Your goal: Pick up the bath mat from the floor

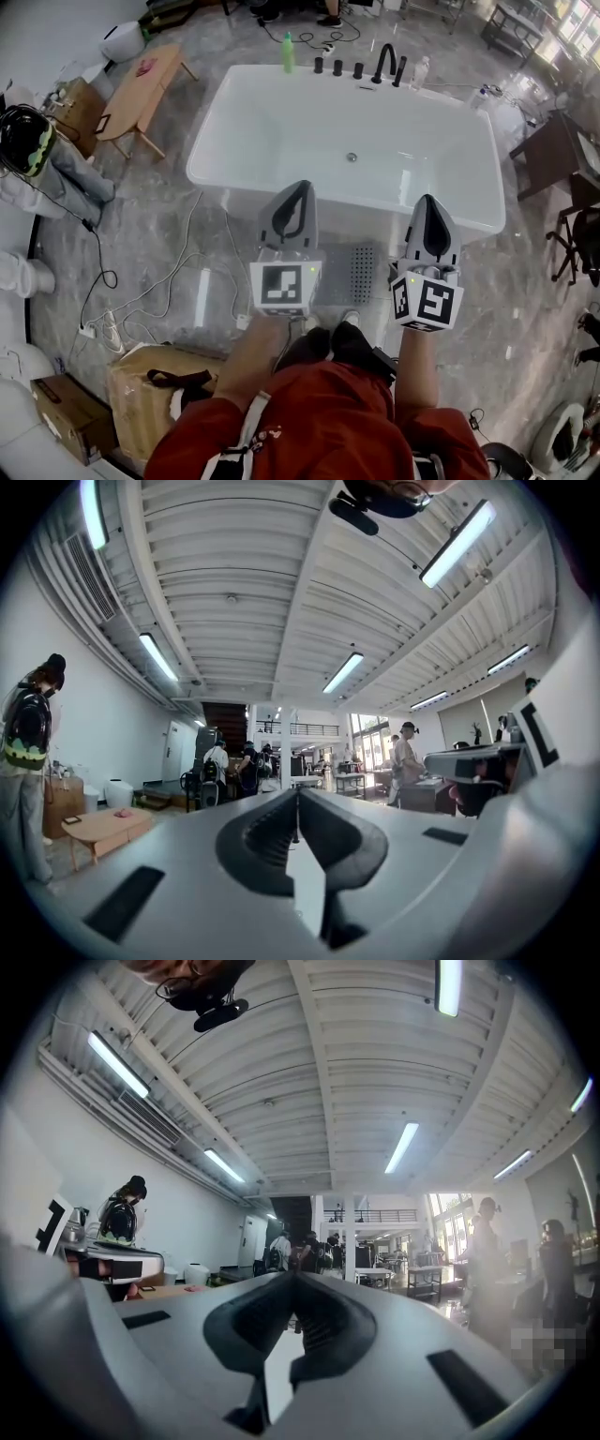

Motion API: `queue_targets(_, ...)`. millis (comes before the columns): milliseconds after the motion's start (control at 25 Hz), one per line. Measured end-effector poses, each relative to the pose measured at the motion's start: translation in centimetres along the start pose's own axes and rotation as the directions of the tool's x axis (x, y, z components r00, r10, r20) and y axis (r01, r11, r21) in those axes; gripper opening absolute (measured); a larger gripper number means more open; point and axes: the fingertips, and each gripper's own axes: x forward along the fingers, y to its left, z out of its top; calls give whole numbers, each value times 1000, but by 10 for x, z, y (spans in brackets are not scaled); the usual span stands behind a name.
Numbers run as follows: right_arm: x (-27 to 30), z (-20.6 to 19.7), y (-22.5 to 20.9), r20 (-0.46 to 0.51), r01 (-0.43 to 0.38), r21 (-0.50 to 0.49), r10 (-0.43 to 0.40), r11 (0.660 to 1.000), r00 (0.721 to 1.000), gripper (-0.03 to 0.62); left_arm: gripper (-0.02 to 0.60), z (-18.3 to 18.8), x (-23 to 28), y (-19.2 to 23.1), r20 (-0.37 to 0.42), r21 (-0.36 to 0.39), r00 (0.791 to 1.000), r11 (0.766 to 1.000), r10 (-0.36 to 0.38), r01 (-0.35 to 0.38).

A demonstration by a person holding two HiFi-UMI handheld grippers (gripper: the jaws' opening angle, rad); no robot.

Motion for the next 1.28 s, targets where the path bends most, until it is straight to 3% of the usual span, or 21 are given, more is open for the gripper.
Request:
queue_targets(280, -2, -56, -21, -88, -11, 10, 12, 1000, 996, 12, 15, -51, 7, -7, -83, 17, 996, 999, 38, -36)
queue_targets(480, -9, -103, -31, -123, -5, 16, 7, 1000, 992, 12, 17, -98, 4, -13, -151, -16, 986, 997, 69, -73)
queue_targets(640, -17, -144, -31, -150, -15, 4, 16, 1000, 989, 12, 17, -137, 1, -19, -200, -44, 977, 995, 75, -86)
queue_targets(880, -23, -198, -18, -201, -56, 8, 56, 998, 978, 12, 17, -195, -14, -12, -250, -26, 962, 992, 113, -123)
queue_targets(1080, -36, -246, -9, -265, -102, 14, 102, 995, 959, 12, 17, -241, -26, -19, -287, -81, 954, 990, 85, -113)
queue_targets(1280, -49, -303, -7, -330, -104, 84, 126, 991, 936, 12, 17, -294, -38, -24, -322, -53, 941, 991, 100, -123)
